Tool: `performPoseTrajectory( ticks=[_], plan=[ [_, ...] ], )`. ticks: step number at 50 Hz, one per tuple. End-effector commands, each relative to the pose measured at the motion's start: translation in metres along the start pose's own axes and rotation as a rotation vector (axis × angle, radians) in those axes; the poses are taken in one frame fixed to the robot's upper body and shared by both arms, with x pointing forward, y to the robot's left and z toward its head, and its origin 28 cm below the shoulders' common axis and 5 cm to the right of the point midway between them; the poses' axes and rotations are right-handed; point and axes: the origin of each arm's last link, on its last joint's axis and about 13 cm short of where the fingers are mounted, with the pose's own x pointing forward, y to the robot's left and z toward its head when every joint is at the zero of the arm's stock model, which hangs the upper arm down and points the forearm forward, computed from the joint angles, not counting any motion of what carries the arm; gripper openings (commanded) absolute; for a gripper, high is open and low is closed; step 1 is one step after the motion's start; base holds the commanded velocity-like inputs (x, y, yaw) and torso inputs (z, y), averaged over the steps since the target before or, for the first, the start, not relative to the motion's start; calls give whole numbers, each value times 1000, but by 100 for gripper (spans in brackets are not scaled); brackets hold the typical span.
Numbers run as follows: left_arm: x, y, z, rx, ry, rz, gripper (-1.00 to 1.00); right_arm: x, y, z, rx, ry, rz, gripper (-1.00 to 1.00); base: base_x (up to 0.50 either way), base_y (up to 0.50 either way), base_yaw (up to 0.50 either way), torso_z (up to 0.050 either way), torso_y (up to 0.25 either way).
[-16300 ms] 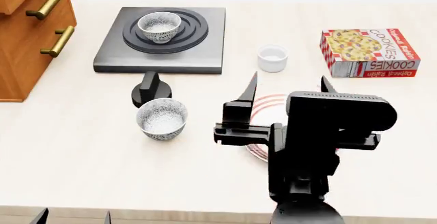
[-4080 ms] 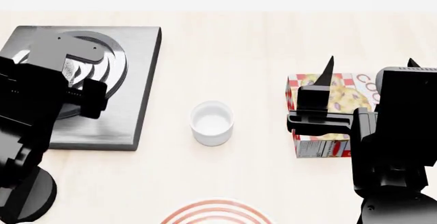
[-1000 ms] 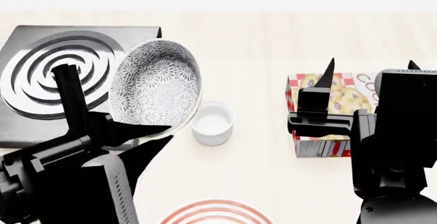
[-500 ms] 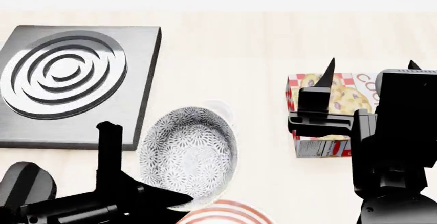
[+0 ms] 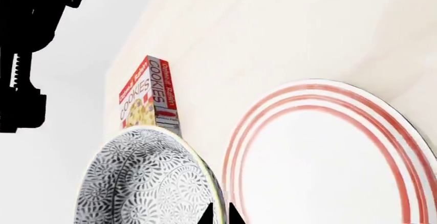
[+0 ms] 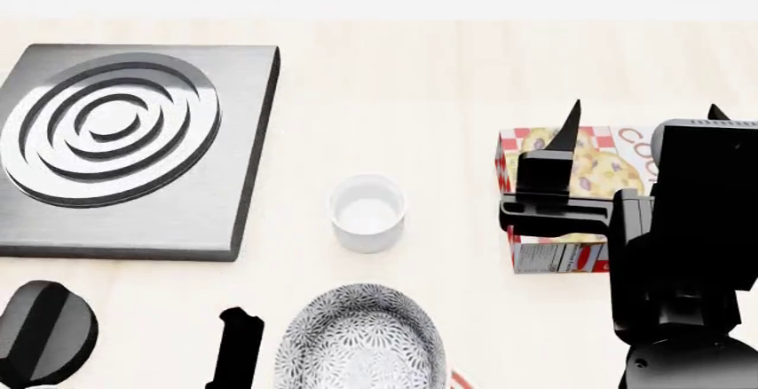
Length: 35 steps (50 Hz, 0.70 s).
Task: Pick the akita bowl on the stove and place it on the plate.
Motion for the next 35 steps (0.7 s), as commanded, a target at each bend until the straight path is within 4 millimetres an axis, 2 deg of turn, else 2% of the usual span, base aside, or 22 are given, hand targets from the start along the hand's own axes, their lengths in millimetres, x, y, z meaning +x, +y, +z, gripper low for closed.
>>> performPoseTrajectory(
  ticks=[1, 35],
  plan=[
    [5, -5, 6, 16, -30, 10, -100, 0, 0, 0, 7, 0, -6, 100, 0, 0, 0, 0, 0],
    [20, -21, -1, 9, -15, 2, -100, 0, -1, 0, 6, 0, -6, 100, 0, 0, 0, 0, 0]
  ],
)
